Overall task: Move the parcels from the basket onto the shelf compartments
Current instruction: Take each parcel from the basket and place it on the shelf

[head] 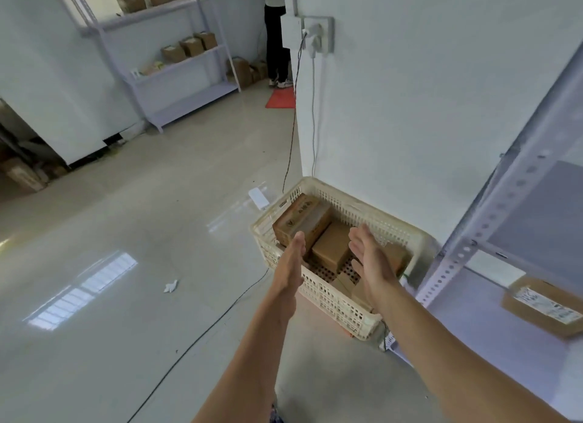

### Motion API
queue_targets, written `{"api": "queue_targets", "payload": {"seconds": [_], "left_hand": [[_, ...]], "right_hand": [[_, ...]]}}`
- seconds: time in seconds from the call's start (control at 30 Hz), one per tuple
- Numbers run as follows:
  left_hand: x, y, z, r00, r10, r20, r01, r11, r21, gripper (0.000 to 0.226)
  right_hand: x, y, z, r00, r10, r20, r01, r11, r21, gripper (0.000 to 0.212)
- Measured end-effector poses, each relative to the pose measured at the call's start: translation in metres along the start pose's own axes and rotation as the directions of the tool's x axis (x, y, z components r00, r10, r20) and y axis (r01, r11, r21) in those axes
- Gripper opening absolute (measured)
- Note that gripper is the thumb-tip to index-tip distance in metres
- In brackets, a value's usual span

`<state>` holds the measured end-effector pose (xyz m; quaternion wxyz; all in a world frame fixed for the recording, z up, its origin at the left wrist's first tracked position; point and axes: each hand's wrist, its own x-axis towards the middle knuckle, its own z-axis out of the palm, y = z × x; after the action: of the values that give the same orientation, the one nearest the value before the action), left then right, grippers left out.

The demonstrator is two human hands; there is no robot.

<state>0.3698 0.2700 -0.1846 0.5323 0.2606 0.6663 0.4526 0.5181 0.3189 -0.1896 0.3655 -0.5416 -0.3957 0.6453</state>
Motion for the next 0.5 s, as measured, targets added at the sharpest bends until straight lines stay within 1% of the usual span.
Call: {"api": "queue_targets", "payload": {"seconds": [0.13, 0.3, 0.4, 0.5], "left_hand": [[0.075, 0.015, -0.051, 0.999, -0.027, 0.047, 0.026, 0.999, 0.023, 0.073], [0.153, 0.030, -0.108, 0.990, -0.116, 0.082, 0.109, 0.990, 0.089, 0.070], [0.191, 0.035, -0.127, 0.981, -0.158, 0.114, 0.143, 0.981, 0.128, 0.073], [0.230, 0.040, -0.136, 0.971, -0.203, 0.128, 0.180, 0.968, 0.174, 0.066]], "right_hand": [[0.048, -0.004, 0.051, 0.998, 0.019, -0.060, -0.018, 1.000, 0.022, 0.064], [0.095, -0.001, 0.103, 0.988, 0.077, -0.134, -0.069, 0.995, 0.067, 0.067], [0.122, 0.002, 0.126, 0.980, 0.116, -0.163, -0.100, 0.990, 0.103, 0.067], [0.154, 0.008, 0.141, 0.970, 0.150, -0.191, -0.126, 0.983, 0.133, 0.067]]}}
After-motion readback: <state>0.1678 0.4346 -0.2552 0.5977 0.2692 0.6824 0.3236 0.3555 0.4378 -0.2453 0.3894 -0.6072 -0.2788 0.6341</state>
